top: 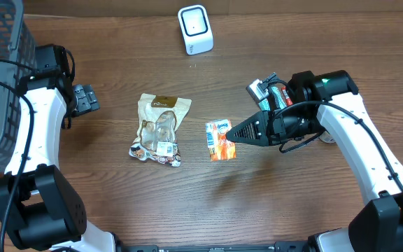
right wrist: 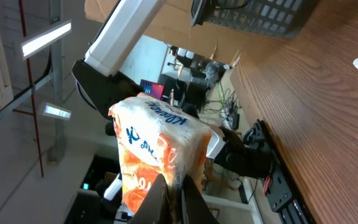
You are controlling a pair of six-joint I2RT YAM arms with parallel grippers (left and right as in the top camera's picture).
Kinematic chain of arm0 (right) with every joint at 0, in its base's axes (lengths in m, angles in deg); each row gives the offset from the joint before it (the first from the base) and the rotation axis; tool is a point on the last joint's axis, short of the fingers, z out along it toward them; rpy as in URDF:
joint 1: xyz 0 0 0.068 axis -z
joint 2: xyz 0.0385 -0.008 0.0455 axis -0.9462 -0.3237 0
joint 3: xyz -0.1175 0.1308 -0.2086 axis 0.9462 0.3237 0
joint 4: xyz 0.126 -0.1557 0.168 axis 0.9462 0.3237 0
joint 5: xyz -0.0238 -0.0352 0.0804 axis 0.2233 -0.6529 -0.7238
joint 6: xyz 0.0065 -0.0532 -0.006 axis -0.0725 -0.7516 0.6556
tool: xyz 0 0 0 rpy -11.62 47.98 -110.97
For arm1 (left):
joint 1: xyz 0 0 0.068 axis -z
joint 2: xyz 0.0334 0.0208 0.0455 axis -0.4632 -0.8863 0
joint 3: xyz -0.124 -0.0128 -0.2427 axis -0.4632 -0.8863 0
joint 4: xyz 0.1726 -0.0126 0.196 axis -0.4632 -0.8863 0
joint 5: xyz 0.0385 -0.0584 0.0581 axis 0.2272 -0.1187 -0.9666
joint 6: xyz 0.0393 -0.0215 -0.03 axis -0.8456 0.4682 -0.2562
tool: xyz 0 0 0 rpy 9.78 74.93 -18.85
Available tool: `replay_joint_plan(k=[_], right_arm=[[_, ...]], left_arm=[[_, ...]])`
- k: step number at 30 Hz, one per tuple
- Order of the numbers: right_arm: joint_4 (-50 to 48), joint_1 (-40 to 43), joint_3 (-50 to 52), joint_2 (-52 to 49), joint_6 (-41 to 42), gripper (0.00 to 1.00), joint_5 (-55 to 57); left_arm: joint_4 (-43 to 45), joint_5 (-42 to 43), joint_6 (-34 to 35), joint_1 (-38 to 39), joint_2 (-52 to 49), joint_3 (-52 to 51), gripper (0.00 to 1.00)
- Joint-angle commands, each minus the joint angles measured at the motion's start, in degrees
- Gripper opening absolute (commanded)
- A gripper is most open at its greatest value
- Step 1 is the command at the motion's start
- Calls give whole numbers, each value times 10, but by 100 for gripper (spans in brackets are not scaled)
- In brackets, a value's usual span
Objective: Scan the item barcode
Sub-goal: 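Lift the orange-and-white pack with the right gripper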
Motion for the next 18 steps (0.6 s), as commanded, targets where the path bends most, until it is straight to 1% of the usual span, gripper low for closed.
replay_joint_plan(k=[1, 18], right_arm=[[0, 0, 3, 11, 2, 5, -22], [-1, 0, 3, 11, 2, 5, -8]], left_arm=[[1, -6, -2, 4, 9, 9, 100], [1, -6, -2, 4, 9, 9, 100]])
